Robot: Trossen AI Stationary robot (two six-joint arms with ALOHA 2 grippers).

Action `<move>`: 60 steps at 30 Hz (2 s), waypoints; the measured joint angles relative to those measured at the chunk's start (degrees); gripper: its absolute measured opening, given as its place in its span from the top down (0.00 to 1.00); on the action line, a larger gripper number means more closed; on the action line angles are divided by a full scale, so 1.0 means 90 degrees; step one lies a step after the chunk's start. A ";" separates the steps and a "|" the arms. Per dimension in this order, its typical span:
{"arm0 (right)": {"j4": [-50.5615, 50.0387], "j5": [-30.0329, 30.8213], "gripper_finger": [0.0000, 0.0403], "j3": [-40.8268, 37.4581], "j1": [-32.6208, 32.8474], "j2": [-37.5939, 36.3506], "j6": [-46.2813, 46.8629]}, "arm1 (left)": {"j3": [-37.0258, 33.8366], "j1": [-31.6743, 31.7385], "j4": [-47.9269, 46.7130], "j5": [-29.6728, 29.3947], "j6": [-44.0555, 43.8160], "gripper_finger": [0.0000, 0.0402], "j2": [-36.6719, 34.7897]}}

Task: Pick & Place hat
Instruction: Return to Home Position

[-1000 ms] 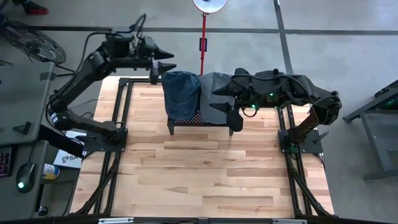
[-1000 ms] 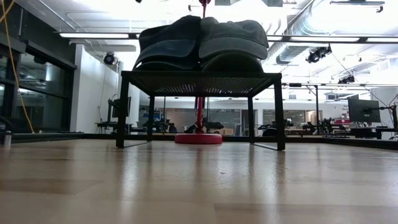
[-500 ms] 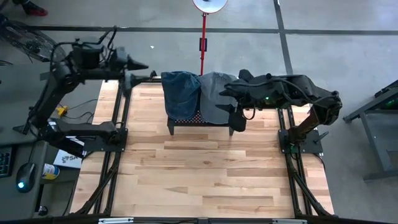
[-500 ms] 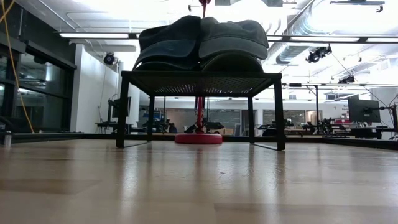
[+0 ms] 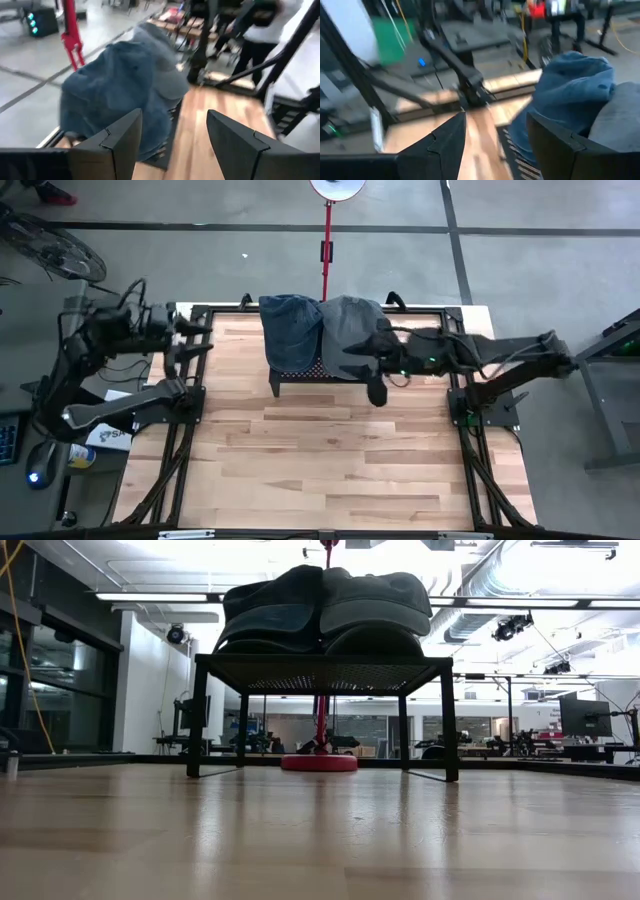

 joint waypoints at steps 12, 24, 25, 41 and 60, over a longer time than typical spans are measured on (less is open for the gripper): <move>0.3652 -0.0053 0.50 -0.4095 0.0130 -0.2388 0.0269 | -0.2159 0.0001 0.1567 0.0443 -0.0573 0.45 -0.1215; 0.6281 0.0103 0.50 -0.7039 -0.0110 -0.4493 0.0362 | -0.4187 -0.0001 0.3900 0.0584 -0.1670 0.45 -0.1811; 0.6452 0.0101 0.50 -0.7240 -0.0164 -0.4629 0.0383 | -0.4258 -0.0001 0.3914 0.0506 -0.1671 0.45 -0.1851; 0.6239 -0.0607 0.50 -0.8878 -0.1166 -0.6222 0.1452 | -0.5480 0.0000 0.5003 0.0318 -0.2173 0.45 -0.2000; 0.5036 -0.0869 0.50 -0.8873 -0.1350 -0.6754 0.1718 | -0.6700 -0.0055 0.5465 -0.0149 -0.2714 0.45 -0.3334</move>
